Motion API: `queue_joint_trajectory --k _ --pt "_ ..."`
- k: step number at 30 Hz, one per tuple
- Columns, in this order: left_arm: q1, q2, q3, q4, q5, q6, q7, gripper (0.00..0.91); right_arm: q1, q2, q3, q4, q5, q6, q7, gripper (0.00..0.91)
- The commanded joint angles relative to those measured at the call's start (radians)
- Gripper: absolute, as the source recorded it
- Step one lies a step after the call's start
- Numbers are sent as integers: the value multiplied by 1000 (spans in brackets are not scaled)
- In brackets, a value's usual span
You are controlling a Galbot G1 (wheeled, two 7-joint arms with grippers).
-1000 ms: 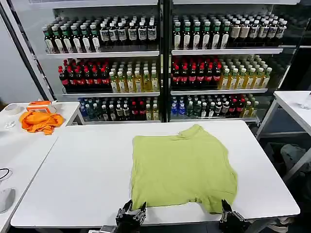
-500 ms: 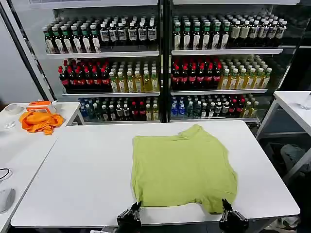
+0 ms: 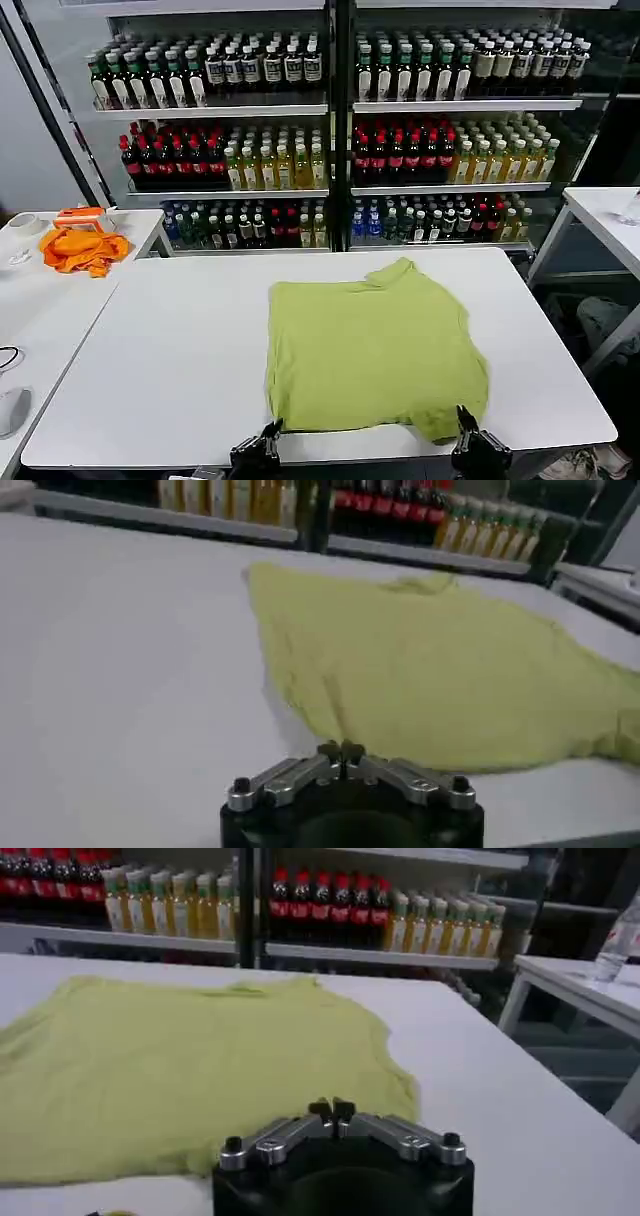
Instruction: Fold and organize the clothes.
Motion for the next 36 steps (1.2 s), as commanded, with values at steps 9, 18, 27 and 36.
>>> queue_joint_trajectory --k 9,18,27,36 --pt "-21 16 -61 -118 -60 8 3 20 74 -39 -1 -8 40 -6 -3 0" --pt "-137 41 -38 30 -61 11 3 20 260 -130 -9 -129 101 -30 -5 0" --pt "-255 49 -18 157 -53 17 -2 30 437 -211 -76 -252 104 -29 -14 0" --pt "-378 59 7 233 -57 28 -2 30 565 -240 -130 -354 105 -22 -21 0"
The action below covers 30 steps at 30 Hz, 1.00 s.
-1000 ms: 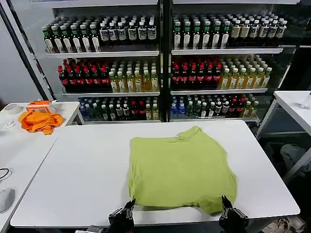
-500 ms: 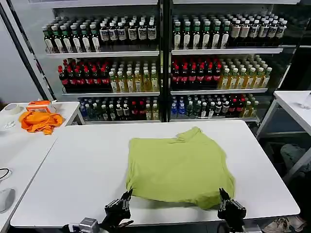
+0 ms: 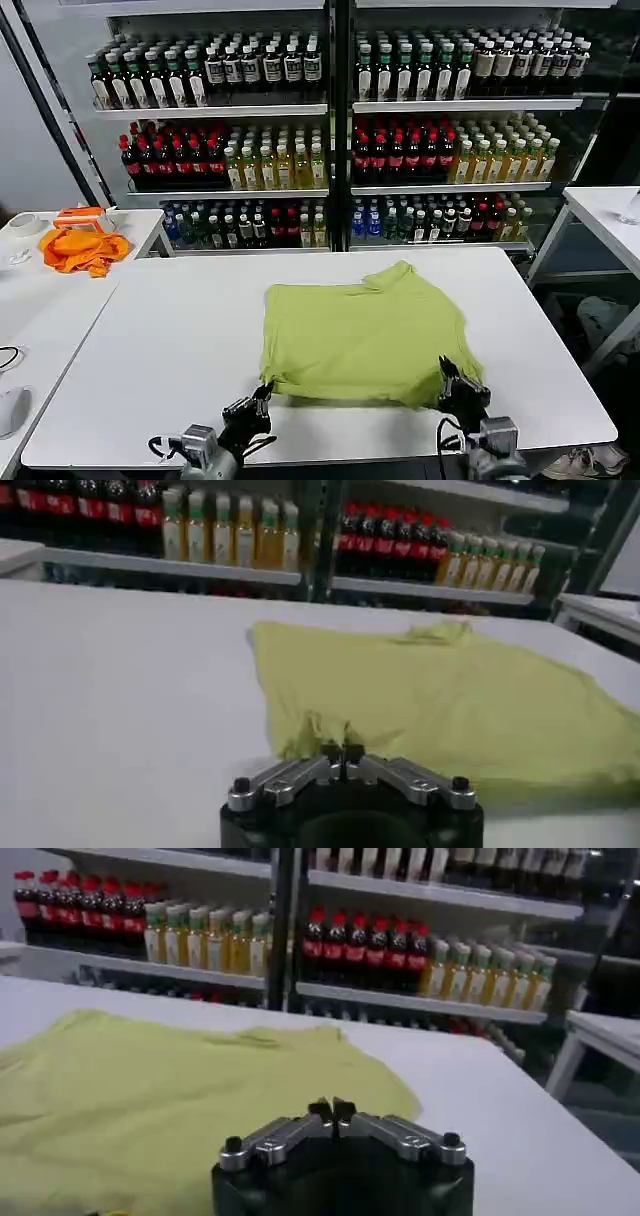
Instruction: Fold and organize the clothes.
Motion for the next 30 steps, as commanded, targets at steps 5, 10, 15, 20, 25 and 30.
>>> queue_joint_trajectory --k 5,10,15,20,25,30 --pt "-198 8 30 137 -3 9 -1 40 208 -54 -76 -158 6 2 -4 0" --pt "-226 5 28 147 -21 9 -7 625 247 -49 -100 -205 -4 6 -5 0" --pt "-236 0 25 154 -34 -3 -3 907 274 -36 -121 -251 -25 16 -6 0" --pt "-225 -6 24 153 -33 -9 -3 907 299 -16 -140 -288 -94 -8 -2 907" --pt "-166 -13 4 124 -32 -16 -5 907 278 0 -125 -263 -97 69 -4 907" --pt "-76 -17 -15 82 -30 -21 -6 907 179 -10 -39 -181 -69 87 -7 907"
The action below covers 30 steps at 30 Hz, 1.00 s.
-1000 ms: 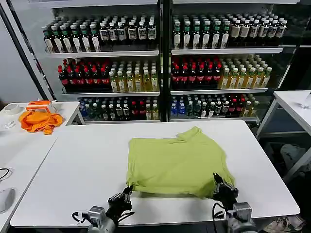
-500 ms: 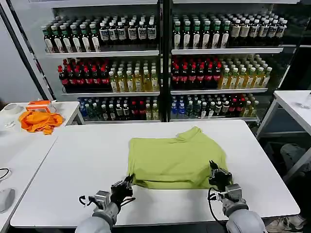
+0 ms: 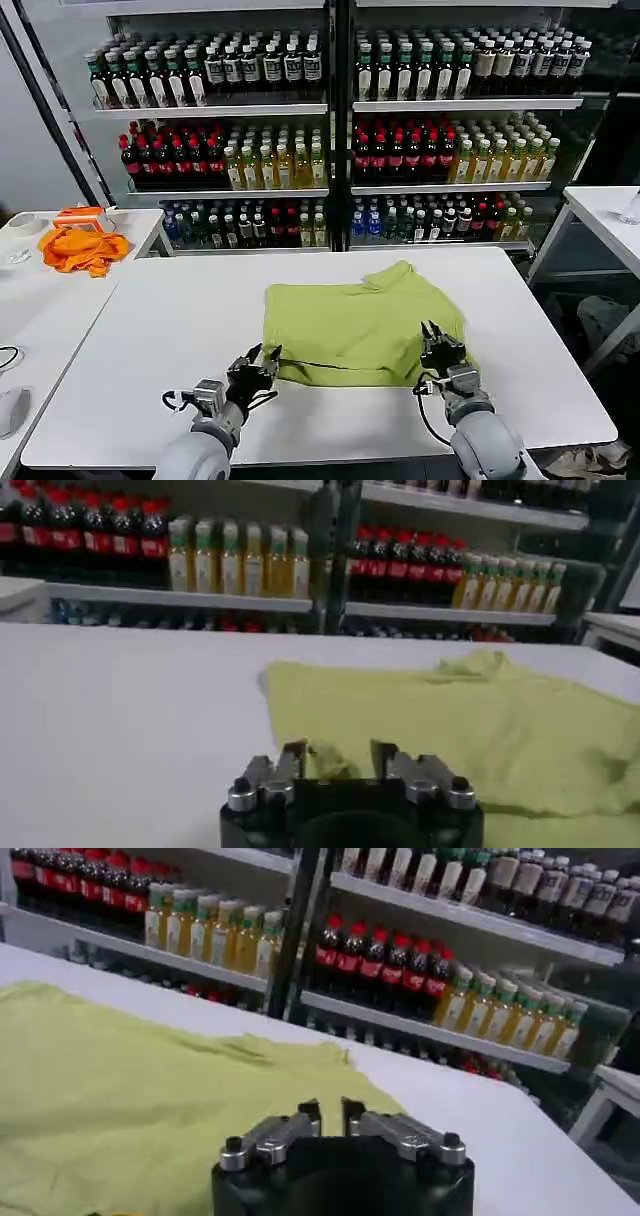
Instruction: Fold and organize the clothes.
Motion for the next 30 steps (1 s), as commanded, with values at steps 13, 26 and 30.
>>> queue_joint_trajectory --k 13,26,30 --pt "135 -1 -25 -52 6 -4 -19 907 -284 4 281 181 155 -36 -12 907" --pt "97 9 -7 -5 2 -3 -35 665 -351 41 280 164 154 -110 -45 907" --pt "89 12 -5 10 0 -9 -36 50 -344 44 263 151 142 -111 -49 474"
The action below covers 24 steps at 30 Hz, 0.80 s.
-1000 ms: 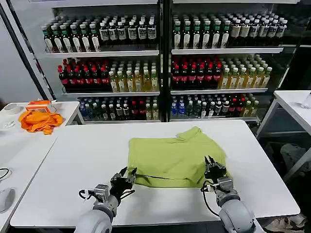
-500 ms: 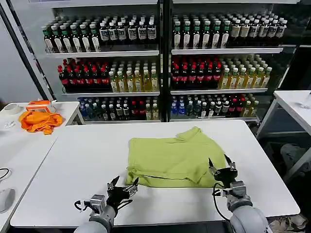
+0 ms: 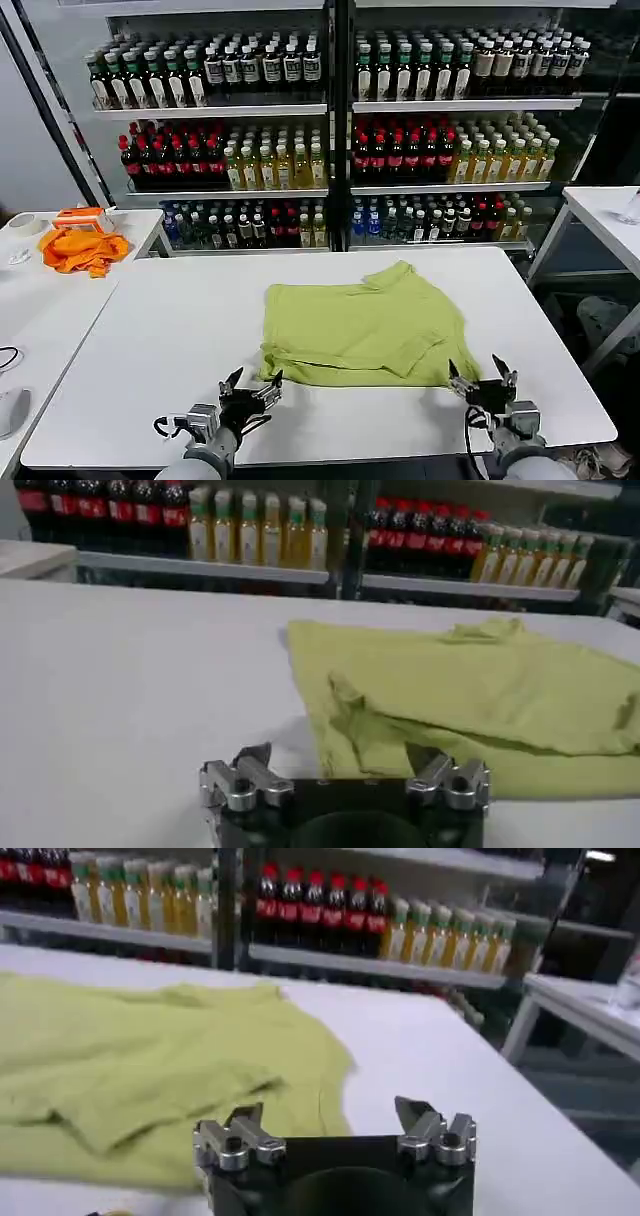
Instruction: Fold and organize the clothes.
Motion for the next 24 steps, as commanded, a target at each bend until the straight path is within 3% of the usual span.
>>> queue_joint_trajectory --k 1,2,3,24 --pt "-4 5 1 28 -1 -6 -3 50 -43 10 11 6 9 -29 -11 363" --pt "-2 8 2 26 -3 -9 -1 40 -39 10 3 9 9 -29 -11 20" --pt "-1 9 2 25 -4 -10 0 30 -38 11 0 10 8 -29 -11 0" --pt "12 26 0 14 -9 -18 19 30 -34 -1 -14 -20 4 -28 -19 0"
